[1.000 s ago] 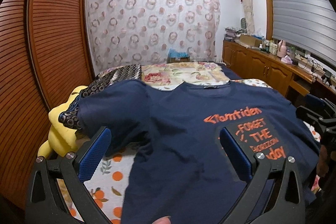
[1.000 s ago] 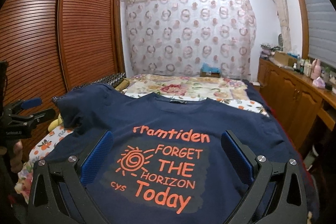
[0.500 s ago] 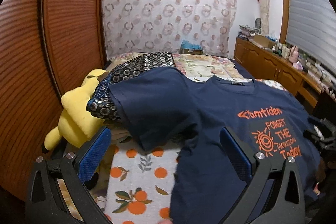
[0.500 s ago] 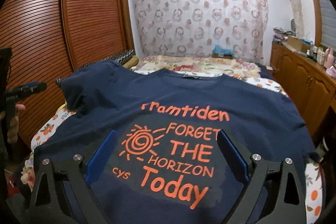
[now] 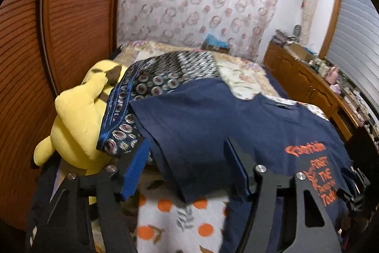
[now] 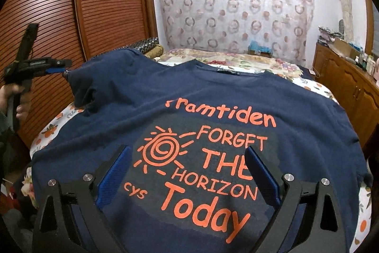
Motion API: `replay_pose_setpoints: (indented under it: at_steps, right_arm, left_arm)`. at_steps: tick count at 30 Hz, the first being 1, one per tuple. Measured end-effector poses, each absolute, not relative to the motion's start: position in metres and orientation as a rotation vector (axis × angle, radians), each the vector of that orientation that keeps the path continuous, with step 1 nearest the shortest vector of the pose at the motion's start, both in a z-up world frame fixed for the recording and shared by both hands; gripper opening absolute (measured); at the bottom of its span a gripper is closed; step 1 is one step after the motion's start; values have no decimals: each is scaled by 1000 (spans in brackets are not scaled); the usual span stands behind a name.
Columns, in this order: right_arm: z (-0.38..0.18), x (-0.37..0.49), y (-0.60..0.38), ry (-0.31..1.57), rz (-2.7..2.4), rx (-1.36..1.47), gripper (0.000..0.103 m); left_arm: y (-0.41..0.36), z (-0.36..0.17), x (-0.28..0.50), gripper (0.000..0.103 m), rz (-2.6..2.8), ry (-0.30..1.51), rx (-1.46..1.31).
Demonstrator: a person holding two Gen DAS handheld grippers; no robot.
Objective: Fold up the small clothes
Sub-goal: 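Move the left tool to the sleeve nearest it and grasp it, then fold the held sleeve across the shirt body with the left tool, release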
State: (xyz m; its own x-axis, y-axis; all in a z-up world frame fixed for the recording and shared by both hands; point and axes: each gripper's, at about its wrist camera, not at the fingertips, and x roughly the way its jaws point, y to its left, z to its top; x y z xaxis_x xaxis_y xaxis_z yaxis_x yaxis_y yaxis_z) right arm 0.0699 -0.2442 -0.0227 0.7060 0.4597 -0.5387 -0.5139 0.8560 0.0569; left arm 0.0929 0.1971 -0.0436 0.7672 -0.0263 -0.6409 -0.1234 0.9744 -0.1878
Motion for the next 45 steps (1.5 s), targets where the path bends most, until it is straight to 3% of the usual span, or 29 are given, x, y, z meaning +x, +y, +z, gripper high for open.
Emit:
replay_pose_setpoints:
  at_steps: [7, 16, 17, 18, 19, 21, 33, 43, 45]
  right_arm:
    - [-30, 67, -237, 560, 544, -85, 96]
    - [-33, 59, -235, 550, 544, -81, 96]
    - [-33, 61, -237, 551, 544, -79, 96]
    - [-33, 61, -238, 551, 544, -77, 96]
    - [-33, 61, -239, 552, 546, -77, 96]
    - [-33, 59, -238, 550, 547, -79, 96]
    - [-33, 58, -239, 545, 546, -80, 96]
    - [-33, 59, -241, 546, 544, -74, 96]
    - [-33, 59, -242, 545, 545, -73, 96]
  left_arm:
    - [213, -63, 122, 50, 98, 786, -244]
    - [216, -70, 133, 50, 92, 842, -200]
    - [219, -71, 133, 46, 79, 843, -213]
    - [221, -71, 132, 26, 67, 836, -222]
    - [222, -70, 133, 16, 58, 832, -229]
    - [220, -63, 127, 7, 33, 800, -224]
    - [167, 12, 118, 6, -46, 625, -116]
    - [62, 21, 157, 6, -212, 670, 7]
    - [47, 18, 159, 12, -226, 678, 33]
